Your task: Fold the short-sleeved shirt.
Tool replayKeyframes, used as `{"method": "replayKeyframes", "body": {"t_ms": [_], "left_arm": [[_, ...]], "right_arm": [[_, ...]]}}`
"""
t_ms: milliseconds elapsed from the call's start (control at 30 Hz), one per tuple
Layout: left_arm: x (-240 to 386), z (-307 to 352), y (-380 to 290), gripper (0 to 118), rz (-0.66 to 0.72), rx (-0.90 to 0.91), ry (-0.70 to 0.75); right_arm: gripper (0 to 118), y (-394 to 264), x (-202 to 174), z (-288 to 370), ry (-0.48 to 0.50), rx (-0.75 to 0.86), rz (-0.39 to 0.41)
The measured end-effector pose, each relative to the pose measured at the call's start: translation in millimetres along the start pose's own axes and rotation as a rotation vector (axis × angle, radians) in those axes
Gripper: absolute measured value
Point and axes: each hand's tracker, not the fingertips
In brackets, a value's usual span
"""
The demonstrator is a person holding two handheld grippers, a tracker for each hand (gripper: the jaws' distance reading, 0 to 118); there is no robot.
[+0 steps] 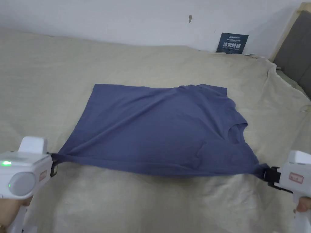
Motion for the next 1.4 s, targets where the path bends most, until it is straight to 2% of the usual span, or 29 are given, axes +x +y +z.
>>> {"method": "replayKeyframes", "body": {"t_ms": [200, 433, 567, 733, 967, 1000, 1067, 1100, 1133, 1200, 1233, 1400], "left_arm": [[-18.0, 50.8, -59.6, 0, 0.160, 0.001, -0.029], [-20.9, 81.2, -118.2, 0, 0.125, -0.030, -0.060], [-23.3, 94.6, -135.7, 0, 0.126, -0.035, -0.062], [-24.7, 102.5, -149.4, 0, 0.105, -0.058, -0.066], [-24.0, 97.3, -160.4, 0, 0.109, -0.082, -0.058], [-23.3, 95.8, -160.7, 6, 0.115, -0.083, -0.057], [-21.6, 94.3, -159.8, 34, 0.104, -0.103, -0.040], [-23.2, 96.3, -159.3, 51, 0.106, -0.104, -0.030], [-27.2, 98.1, -158.0, 76, 0.115, -0.102, -0.032], [-35.3, 103.1, -153.5, 100, 0.148, -0.093, -0.025], [-40.4, 106.1, -150.0, 109, 0.177, -0.088, -0.015], [-71.3, 132.9, -112.5, 110, 0.357, 0.009, -0.068]], "right_arm": [[2, -54.1, 24.3, 53.3, 0.056, -0.017, 0.047], [2, -89.9, 41.5, 91.9, 0.044, -0.007, 0.115], [2, -106.6, 44.0, 104.1, 0.035, -0.013, 0.185], [2, -127.5, 51.4, 103.4, 0.033, -0.052, 0.186], [2, -144.7, 62.1, 95.3, 0.051, -0.087, 0.127], [3, -146.0, 62.0, 92.8, 0.051, -0.088, 0.127], [4, -149.0, 60.5, 89.1, 0.045, -0.082, 0.130], [10, -148.6, 60.9, 88.6, 0.051, -0.083, 0.127], [32, -147.9, 61.0, 89.5, 0.049, -0.085, 0.124], [88, -144.9, 63.8, 91.7, 0.047, -0.101, 0.126], [106, -142.0, 65.4, 93.9, 0.041, -0.109, 0.127], [107, -115.4, 69.2, 125.3, -0.014, -0.023, 0.136]]}}
